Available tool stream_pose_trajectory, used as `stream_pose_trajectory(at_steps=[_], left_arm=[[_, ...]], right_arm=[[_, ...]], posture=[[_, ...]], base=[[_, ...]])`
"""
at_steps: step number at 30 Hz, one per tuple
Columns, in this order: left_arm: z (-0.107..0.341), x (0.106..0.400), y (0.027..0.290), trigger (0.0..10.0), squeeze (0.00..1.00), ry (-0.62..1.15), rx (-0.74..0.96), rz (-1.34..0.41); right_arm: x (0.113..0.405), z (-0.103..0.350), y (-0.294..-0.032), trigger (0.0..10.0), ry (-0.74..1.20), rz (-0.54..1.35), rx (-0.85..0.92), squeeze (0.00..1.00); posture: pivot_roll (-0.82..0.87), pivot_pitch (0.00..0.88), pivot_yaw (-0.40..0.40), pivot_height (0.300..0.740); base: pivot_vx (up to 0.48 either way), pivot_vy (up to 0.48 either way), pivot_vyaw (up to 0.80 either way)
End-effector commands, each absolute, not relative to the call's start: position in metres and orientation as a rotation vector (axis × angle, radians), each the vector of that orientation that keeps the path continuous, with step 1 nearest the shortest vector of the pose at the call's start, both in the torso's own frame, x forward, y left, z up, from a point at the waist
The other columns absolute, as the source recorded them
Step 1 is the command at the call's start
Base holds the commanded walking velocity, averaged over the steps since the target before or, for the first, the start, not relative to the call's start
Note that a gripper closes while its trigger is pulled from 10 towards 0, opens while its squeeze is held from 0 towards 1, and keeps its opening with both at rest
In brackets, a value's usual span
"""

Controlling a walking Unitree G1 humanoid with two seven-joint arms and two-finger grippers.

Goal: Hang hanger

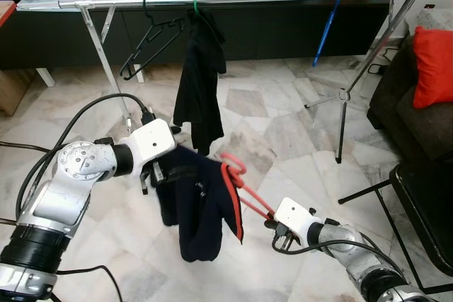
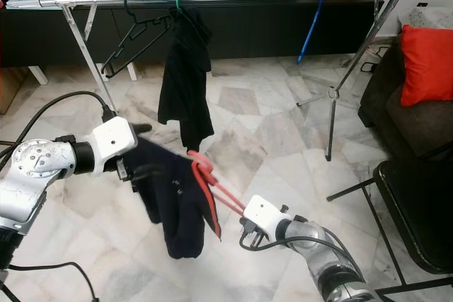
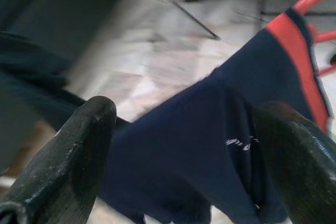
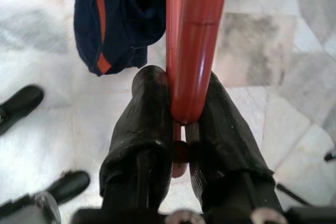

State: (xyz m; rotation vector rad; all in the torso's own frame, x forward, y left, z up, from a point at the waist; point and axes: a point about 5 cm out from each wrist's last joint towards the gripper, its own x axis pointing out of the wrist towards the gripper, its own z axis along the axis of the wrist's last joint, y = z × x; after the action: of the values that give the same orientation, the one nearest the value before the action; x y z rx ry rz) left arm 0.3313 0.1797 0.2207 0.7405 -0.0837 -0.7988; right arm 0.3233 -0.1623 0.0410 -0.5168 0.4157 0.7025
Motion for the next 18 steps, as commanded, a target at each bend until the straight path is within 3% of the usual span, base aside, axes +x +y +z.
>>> stream_pose_trajectory(at_steps=[1,13,18], left_arm=[[0.216,0.329,0.181,10.0,0.00,-0.117,0.681,-0.739],[0.150,0.318,0.169,10.0,0.00,-0.006,0.498,-0.630],[0.129,0.317,0.147,10.0,0.00,0.049,0.379,-0.603]], right_arm=[[0.332,0.051,-0.161,0.0,0.366,0.619,-0.436,0.00],[0.362,0.094,-0.142,0.0,0.208,0.535,-0.349,0.00],[0.374,0.118,-0.125,0.0,0.143,0.545,-0.280,0.00]], posture=[[0.02,0.172,-0.048,0.740],[0.01,0.174,-0.058,0.740],[0.02,0.175,-0.067,0.740]], base=[[0.000,0.000,0.00],[0.000,0.000,0.00],[0.000,0.000,0.00]])
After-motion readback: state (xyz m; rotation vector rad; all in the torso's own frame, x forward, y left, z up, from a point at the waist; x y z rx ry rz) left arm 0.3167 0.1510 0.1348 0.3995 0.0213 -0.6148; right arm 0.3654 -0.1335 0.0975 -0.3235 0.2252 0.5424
